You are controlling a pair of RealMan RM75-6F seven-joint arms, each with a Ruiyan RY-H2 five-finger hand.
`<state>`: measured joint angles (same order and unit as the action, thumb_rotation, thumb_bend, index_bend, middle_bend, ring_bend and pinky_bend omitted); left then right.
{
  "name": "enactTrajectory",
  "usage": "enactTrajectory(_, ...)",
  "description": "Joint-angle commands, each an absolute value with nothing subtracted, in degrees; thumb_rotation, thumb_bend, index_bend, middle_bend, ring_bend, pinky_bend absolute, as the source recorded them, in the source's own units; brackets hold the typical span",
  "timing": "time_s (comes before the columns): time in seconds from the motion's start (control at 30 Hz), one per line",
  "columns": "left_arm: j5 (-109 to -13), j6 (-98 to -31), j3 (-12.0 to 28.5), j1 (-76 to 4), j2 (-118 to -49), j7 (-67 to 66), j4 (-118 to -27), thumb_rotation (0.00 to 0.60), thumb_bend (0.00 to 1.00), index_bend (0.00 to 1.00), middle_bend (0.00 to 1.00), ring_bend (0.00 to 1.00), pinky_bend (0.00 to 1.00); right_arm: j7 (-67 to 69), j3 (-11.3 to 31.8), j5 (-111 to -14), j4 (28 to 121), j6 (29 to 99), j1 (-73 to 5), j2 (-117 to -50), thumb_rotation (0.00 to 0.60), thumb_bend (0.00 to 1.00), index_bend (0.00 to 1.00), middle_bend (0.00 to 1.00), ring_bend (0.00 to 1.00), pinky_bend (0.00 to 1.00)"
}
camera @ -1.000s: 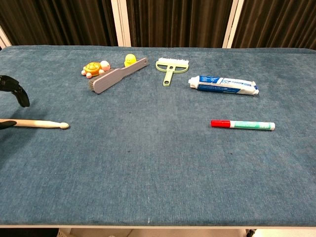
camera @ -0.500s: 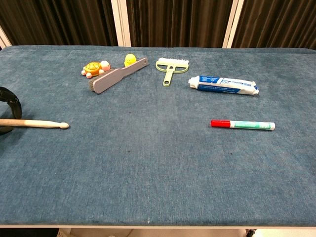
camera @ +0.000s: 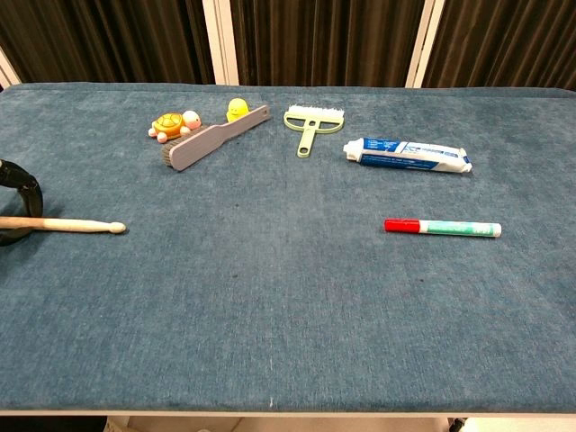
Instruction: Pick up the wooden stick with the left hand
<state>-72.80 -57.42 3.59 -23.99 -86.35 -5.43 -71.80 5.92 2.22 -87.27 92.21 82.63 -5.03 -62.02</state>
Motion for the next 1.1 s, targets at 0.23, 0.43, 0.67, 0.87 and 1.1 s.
enactTrajectory(0.23,-73.53,-58.04,3.57,-23.95,-86.32,-4.09,-71.48,0.6,0.38,0.57,0.51,0.2,0.12,6.15,2.19,-87.3,92.24,82.47,-5.11,-62.05,0.6,0.26,0.24,0.11,0.02,0.0)
enactTrajectory(0.43,-73.53,-58.0,3.69,-23.78,-85.6,-2.51,-71.94,0.6,0.42,0.6,0.54,0.22,0.13,6.57,2.14,-87.27,92.42,82.32,-5.13,-61.93,0.6,0.26,0.24,0.11,0.02,0.0)
enactTrajectory(0.67,-76.18,-60.51,4.11,-23.54,-82.0,0.71,-76.38,0.6,0.42,0.6,0.54,0.22,0.13,6.92,2.16,-87.17,92.49,82.23,-5.15,-61.88,0.6,0.26,0.24,0.11,0.02,0.0)
enactTrajectory(0.87,-79.44,-62.75,4.19,-23.67,-76.59,1.99,-83.97,0.6,0.43,0.6,0.54,0.22,0.13,6.99,2.13,-87.15,92.57,82.23,-5.12,-61.84,0.6,0.26,0.24,0.11,0.02,0.0)
enactTrajectory(1.1,-83.66,-62.97,5.54,-26.2,-66.87,0.19,-97.71,0.6,0.43,0.6,0.54,0.22,0.13,7.03,2.14,-86.97,92.72,82.1,-5.12,-61.75,0.6,0.26,0.24,0.11,0.02,0.0)
